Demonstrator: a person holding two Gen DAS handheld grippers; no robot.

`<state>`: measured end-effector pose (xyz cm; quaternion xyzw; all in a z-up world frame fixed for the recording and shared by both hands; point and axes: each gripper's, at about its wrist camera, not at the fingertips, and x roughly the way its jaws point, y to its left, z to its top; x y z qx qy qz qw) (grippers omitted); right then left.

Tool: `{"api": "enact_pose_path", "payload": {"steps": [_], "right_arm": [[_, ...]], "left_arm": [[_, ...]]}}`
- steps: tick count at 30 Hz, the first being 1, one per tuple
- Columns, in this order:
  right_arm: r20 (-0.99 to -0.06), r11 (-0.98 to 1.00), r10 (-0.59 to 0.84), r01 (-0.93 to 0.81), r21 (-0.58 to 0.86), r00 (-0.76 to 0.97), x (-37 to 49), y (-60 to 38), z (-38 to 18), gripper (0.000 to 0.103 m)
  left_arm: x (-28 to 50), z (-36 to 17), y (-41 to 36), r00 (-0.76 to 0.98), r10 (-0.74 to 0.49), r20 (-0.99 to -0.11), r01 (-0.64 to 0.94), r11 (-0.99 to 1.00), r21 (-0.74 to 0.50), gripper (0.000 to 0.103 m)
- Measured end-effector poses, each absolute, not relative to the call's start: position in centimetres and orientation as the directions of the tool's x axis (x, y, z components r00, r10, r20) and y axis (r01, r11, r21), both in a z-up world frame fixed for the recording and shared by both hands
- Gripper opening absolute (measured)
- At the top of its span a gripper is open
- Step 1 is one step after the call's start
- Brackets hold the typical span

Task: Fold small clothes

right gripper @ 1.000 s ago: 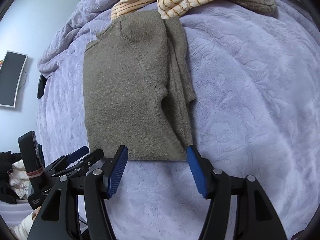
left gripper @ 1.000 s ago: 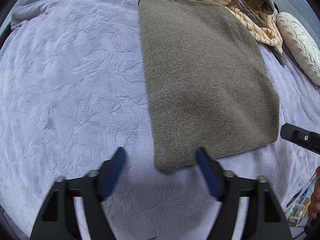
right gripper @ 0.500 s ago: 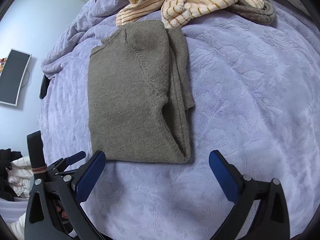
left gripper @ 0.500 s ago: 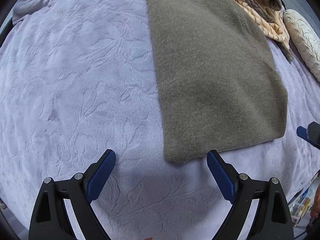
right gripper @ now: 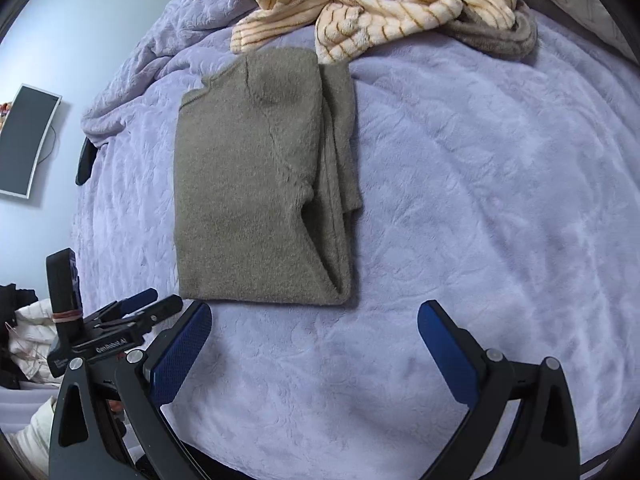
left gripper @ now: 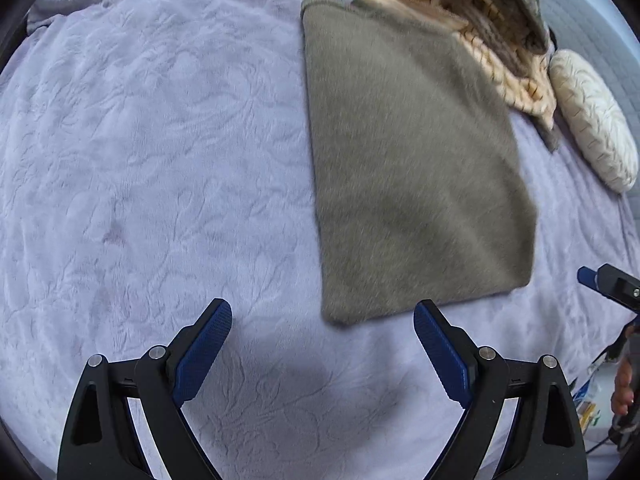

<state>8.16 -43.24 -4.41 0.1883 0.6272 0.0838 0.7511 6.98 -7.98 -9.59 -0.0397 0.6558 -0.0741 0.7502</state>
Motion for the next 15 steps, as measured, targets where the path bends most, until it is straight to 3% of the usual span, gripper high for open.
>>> {"api": "enact_pose_path", "payload": {"steps": [7, 15], "right_arm": [[-0.884, 0.894, 0.421, 0.073, 0.442, 0.203, 12.5, -44.6, -3.3, 0.103], [-0.803, 0.8, 0.568, 0.108, 0.59, 0.18, 19.0, -44.6, -9.1, 0.103]], "left_arm": [[10.8, -8.1, -8.2, 0.172, -0.332, -0.928, 0.059, 0.943, -0.327, 0.093], [14.0, -10.6, -8.2, 0.171, -0.431, -0.886, 0.029, 0.901, -0.432, 0.093]]}}
